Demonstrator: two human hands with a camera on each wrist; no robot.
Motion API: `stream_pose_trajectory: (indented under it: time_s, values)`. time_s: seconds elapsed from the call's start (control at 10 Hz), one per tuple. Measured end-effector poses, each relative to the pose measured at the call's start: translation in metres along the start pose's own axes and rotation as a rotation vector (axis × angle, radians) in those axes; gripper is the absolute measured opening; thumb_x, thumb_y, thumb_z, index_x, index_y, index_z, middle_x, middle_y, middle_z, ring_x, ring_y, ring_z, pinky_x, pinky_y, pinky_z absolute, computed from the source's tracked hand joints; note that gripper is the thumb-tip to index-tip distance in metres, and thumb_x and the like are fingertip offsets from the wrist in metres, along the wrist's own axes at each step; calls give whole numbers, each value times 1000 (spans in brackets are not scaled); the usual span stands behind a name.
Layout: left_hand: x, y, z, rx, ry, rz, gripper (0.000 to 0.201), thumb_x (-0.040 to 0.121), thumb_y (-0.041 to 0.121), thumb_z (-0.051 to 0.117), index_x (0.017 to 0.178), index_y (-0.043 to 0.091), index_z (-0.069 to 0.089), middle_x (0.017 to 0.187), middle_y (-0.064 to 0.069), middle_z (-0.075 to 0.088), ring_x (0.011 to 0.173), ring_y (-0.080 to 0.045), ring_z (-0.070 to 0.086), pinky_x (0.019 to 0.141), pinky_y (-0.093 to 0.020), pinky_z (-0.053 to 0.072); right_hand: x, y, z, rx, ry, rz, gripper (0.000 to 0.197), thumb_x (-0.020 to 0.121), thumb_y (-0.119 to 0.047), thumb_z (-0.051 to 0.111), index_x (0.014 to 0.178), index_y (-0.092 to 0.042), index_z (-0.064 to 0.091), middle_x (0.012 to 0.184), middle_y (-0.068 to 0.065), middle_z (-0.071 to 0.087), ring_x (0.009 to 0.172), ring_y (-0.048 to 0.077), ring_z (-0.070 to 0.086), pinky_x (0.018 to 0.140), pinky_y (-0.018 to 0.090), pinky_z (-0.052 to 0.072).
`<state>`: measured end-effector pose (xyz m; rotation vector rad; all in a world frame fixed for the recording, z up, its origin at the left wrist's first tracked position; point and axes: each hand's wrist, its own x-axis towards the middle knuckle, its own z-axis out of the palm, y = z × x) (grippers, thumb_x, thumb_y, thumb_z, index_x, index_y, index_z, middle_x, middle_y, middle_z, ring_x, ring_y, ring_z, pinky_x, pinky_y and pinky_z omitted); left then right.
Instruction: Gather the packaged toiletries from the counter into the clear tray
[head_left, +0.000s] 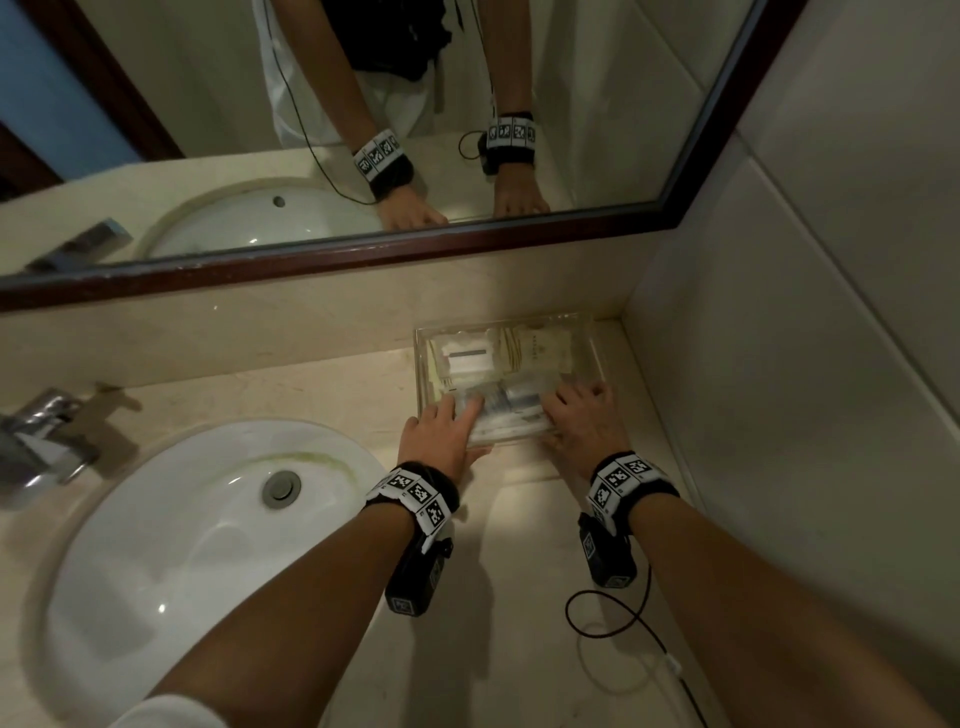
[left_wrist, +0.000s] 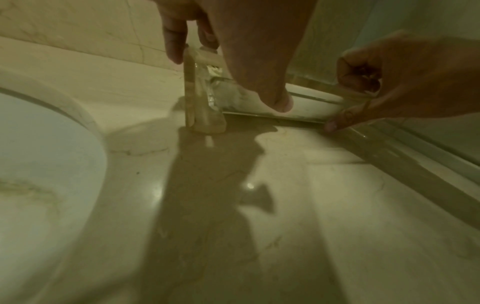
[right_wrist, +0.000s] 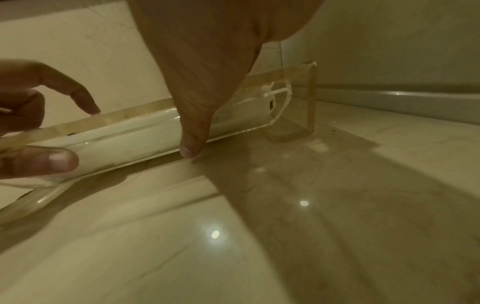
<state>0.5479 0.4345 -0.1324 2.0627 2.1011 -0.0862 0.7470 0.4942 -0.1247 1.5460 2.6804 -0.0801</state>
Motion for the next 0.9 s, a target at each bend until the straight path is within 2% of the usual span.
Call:
stream_pose_trajectory:
  time_s: [0.2, 0.4, 0.5, 0.6, 0.7, 0.8, 0.9]
  values:
    - [3, 2, 1, -36, -2, -13, 67, 85, 55, 54, 138, 30, 22, 127, -8, 44, 112, -28, 52, 90, -40, 46, 4, 2, -4, 0, -29, -3, 42, 62, -33, 82, 95, -20, 59, 99, 4, 62, 93, 27, 61, 85, 45, 41]
    - [4, -1, 1, -92, -23, -21, 68, 83, 55, 57, 137, 30, 26, 127, -6, 45, 113, -27, 52, 89, -39, 47, 8, 1, -9, 8, -103, 8, 39, 77, -35, 71, 109, -18, 57, 118, 6, 57, 114, 27, 51, 96, 44, 32]
    - [4, -8, -3, -231, -35, -5, 60, 79, 51, 63, 128, 27, 36, 121, -2, 49, 108, -23, 54, 84, -37, 51, 8, -4, -11, 35, -135, 41, 41, 78, -43, 69, 109, -19, 56, 121, 5, 55, 118, 26, 47, 97, 44, 31]
    - [0, -17, -11, -355, -71, -9, 50, 79, 45, 67, 117, 22, 44, 122, -3, 53, 108, -24, 54, 88, -39, 49, 9, -10, -17, 86, -194, 75, 39, 75, -52, 68, 97, -24, 53, 116, 2, 55, 116, 25, 46, 96, 44, 31]
    - [-11, -27, -19, -371, -103, -49, 38, 83, 40, 63, 111, 18, 48, 113, -5, 56, 102, -26, 54, 83, -34, 45, 12, -18, -30, 154, -301, 48, 41, 75, -60, 65, 89, -25, 52, 106, 0, 56, 103, 22, 50, 95, 42, 32]
    - [-23, -41, -26, -388, -96, -86, 31, 87, 37, 58, 107, 15, 51, 102, -6, 57, 94, -25, 55, 76, -32, 42, 18, -30, -43, 208, -326, 19, 38, 81, -62, 58, 89, -24, 56, 95, -3, 60, 92, 19, 55, 95, 43, 34]
    - [-32, -59, -36, -410, -66, -123, 25, 88, 33, 55, 103, 14, 53, 95, -5, 53, 88, -25, 53, 77, -35, 45, 21, -45, -57, 270, -296, 18, 35, 89, -58, 50, 85, -24, 51, 84, -5, 57, 79, 19, 55, 78, 35, 39]
